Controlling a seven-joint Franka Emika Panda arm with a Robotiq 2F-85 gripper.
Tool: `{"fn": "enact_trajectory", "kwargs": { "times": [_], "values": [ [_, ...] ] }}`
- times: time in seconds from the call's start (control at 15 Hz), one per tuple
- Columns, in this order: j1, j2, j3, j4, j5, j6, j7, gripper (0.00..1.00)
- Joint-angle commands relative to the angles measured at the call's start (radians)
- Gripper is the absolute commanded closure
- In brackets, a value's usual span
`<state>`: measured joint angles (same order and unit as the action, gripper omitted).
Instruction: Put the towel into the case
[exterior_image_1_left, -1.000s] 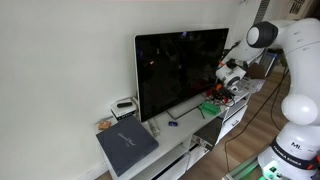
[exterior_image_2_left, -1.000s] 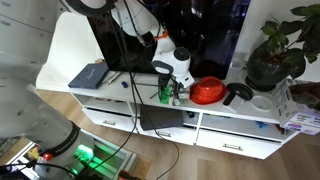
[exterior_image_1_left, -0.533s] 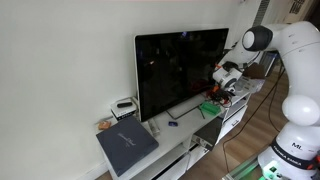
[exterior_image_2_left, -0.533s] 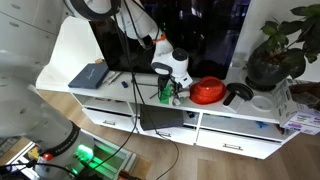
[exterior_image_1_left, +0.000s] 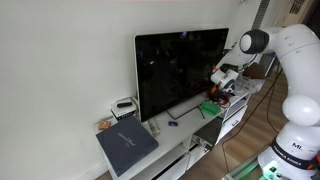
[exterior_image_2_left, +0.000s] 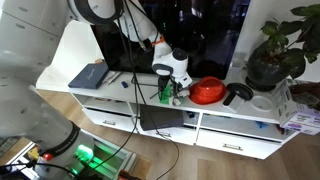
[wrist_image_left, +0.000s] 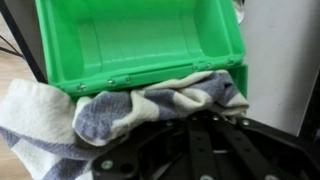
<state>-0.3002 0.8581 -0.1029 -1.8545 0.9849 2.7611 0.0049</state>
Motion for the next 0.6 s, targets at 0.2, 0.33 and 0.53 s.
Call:
{"fn": "enact_trajectory", "kwargs": {
  "times": [0.2, 0.33, 0.53],
  "values": [
    [0.035, 0.139, 0.011, 0.072, -0.082, 0.006, 0.085, 1.00],
    [0.038, 0.133, 0.013, 0.068, -0.105, 0.008, 0.097, 1.00],
    [0.022, 0.081, 0.020, 0.033, -0.115, 0.012, 0.071, 1.00]
  ]
}}
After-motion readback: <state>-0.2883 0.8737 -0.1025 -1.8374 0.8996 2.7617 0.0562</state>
